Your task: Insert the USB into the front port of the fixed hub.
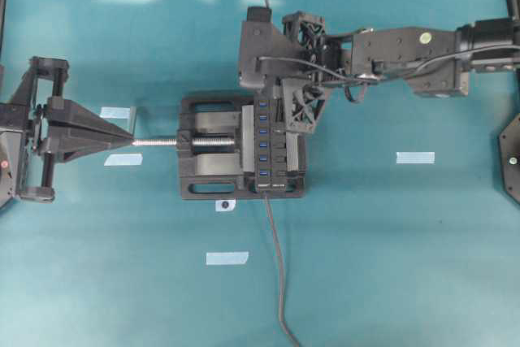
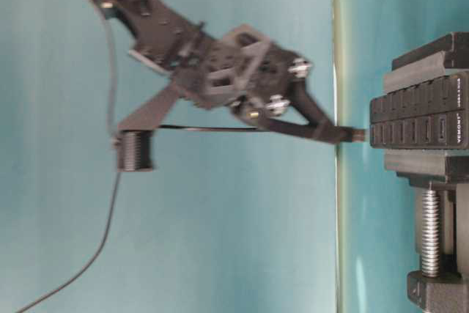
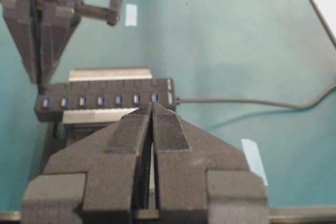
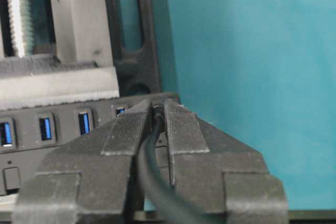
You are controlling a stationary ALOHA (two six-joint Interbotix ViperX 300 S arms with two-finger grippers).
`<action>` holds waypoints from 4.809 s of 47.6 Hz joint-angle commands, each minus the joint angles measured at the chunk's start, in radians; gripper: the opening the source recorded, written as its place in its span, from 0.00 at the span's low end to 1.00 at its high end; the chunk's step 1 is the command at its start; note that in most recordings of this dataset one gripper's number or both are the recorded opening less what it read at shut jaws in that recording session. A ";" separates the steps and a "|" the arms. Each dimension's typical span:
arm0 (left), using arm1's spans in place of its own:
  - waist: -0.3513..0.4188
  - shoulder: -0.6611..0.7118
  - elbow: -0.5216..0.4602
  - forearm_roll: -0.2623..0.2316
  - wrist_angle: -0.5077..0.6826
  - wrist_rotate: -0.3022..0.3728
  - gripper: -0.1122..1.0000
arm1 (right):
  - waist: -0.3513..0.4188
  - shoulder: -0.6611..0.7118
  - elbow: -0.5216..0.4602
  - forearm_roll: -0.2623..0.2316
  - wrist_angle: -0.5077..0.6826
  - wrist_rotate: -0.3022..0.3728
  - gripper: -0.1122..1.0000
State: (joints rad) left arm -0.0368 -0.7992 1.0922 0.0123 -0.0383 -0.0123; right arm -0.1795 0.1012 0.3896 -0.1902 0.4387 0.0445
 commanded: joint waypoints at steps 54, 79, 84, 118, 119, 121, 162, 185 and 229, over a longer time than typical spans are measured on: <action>-0.002 -0.008 -0.008 0.003 -0.006 -0.002 0.10 | 0.206 -0.143 -0.044 0.014 0.147 0.206 0.18; -0.002 -0.014 -0.003 0.003 -0.006 -0.005 0.10 | 0.249 -0.081 -0.048 0.014 0.141 0.222 0.18; -0.002 -0.015 0.000 0.002 -0.006 -0.015 0.10 | 0.252 -0.078 -0.048 0.014 0.140 0.222 0.18; -0.002 -0.020 0.009 0.003 -0.006 -0.028 0.10 | 0.270 -0.018 -0.049 0.037 0.109 0.221 0.18; -0.002 -0.020 0.008 0.003 -0.006 -0.029 0.10 | 0.272 -0.017 -0.049 0.037 0.109 0.221 0.18; -0.002 -0.020 0.009 0.003 -0.006 -0.029 0.10 | 0.270 -0.014 -0.049 0.037 0.109 0.221 0.18; -0.002 -0.020 0.012 0.003 -0.006 -0.029 0.10 | 0.273 0.009 -0.041 0.043 0.117 0.216 0.18; -0.002 -0.021 0.012 0.002 -0.006 -0.029 0.10 | 0.270 0.032 -0.040 0.043 0.117 0.212 0.18; -0.002 -0.023 0.012 0.003 -0.006 -0.031 0.10 | 0.284 0.066 0.005 0.058 0.117 0.215 0.18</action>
State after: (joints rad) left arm -0.0368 -0.8253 1.1152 0.0123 -0.0383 -0.0414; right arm 0.0890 0.1565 0.3820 -0.1427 0.5507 0.2531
